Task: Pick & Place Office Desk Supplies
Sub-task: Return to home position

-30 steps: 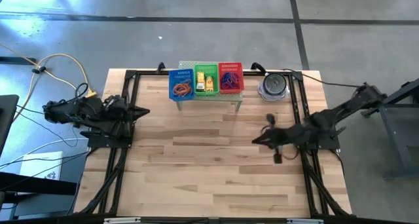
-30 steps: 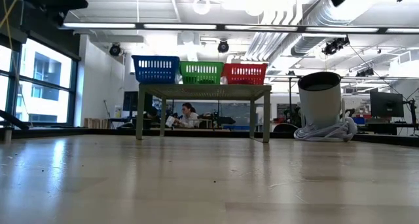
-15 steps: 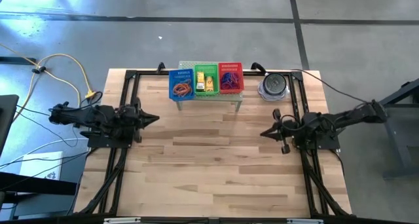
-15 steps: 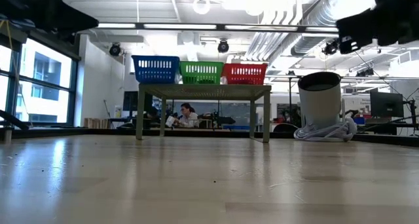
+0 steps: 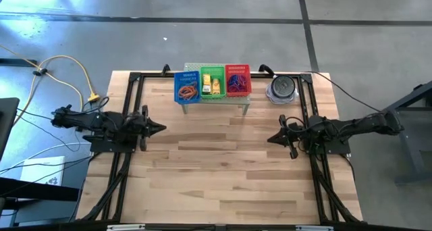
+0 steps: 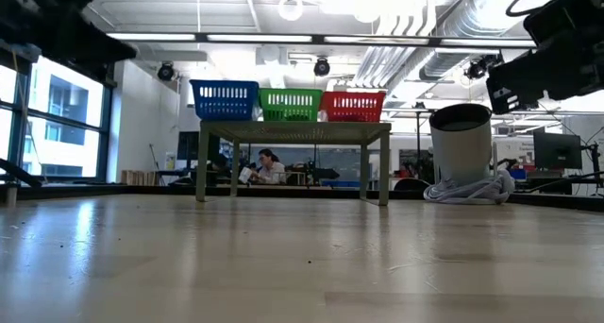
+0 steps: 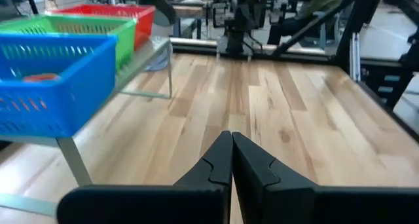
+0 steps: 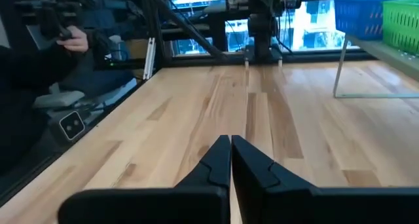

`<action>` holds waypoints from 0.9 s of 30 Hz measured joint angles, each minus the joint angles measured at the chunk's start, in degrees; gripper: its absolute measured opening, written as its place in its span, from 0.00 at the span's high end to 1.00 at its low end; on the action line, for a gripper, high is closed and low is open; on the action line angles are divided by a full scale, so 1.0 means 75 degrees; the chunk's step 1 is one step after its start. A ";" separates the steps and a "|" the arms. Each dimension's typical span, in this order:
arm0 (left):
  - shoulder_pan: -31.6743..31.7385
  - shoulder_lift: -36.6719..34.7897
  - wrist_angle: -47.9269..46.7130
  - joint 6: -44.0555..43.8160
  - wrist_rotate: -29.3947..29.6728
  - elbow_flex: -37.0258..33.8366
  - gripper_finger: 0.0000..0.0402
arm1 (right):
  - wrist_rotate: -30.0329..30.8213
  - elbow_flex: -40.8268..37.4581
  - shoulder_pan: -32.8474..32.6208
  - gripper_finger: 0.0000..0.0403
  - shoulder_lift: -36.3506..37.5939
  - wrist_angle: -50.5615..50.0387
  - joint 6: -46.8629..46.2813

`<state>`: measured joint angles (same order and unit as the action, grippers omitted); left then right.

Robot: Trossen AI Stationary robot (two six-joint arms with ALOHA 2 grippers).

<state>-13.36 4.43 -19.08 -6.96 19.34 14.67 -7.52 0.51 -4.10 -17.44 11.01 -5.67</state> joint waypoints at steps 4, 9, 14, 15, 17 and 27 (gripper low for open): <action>-0.0007 -0.0093 0.0397 0.0089 -0.0016 -0.0552 1.00 | 0.0004 -0.0003 0.0000 1.00 -0.0011 0.0057 0.0123; -0.0007 -0.0426 0.1183 0.0356 -0.0018 -0.1201 1.00 | -0.0030 -0.0006 -0.0003 1.00 -0.0014 0.0058 0.0102; -0.0007 -0.0558 0.1749 0.0660 -0.0120 -0.1422 1.00 | 0.0010 -0.0006 -0.0003 1.00 -0.0017 0.0051 0.0144; -0.0007 -0.0557 0.1813 0.0746 -0.0150 -0.1437 1.00 | 0.0010 -0.0006 -0.0003 1.00 -0.0017 0.0052 0.0170; -0.0007 -0.0570 0.1846 0.0811 -0.0118 -0.1442 1.00 | 0.0118 -0.0006 -0.0005 1.00 -0.0016 0.0052 0.0218; 0.0066 -0.0563 0.1788 0.0750 0.0043 -0.1460 1.00 | 0.1955 -0.0012 -0.0003 1.00 -0.0014 0.0052 0.0302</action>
<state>-12.86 0.21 -5.67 -1.34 19.66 3.73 7.15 0.43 -4.12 -17.54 11.40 -3.40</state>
